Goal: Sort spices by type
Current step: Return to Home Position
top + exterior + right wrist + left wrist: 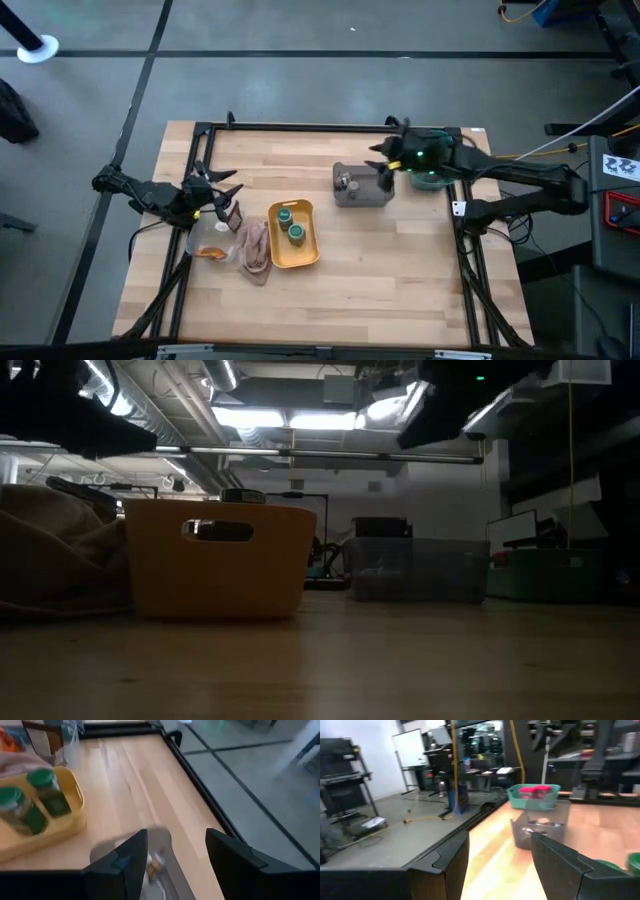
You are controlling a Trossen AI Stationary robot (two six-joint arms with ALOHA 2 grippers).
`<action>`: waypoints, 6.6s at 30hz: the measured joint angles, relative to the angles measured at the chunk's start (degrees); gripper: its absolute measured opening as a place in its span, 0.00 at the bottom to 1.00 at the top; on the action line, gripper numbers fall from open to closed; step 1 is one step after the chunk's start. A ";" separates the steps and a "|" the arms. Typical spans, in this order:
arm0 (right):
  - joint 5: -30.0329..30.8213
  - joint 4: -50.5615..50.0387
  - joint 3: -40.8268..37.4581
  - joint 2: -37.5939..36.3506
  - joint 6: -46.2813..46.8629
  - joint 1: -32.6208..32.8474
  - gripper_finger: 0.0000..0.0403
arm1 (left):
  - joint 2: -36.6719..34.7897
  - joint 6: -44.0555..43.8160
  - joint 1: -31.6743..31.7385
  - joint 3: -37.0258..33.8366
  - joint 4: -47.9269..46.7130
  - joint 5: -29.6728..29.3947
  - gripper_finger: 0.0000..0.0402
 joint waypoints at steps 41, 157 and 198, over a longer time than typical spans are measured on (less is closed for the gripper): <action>-33.65 47.82 -53.98 -16.70 12.55 -28.63 0.49 | -0.02 -17.51 14.53 0.00 -12.01 17.45 0.49; -12.55 20.74 -54.20 -64.68 6.00 4.50 0.49 | 0.00 -11.41 14.42 0.00 -16.08 7.45 0.49; -12.58 20.89 -54.20 -64.68 5.98 4.39 0.49 | 0.00 -11.41 14.42 0.00 -16.09 7.46 0.49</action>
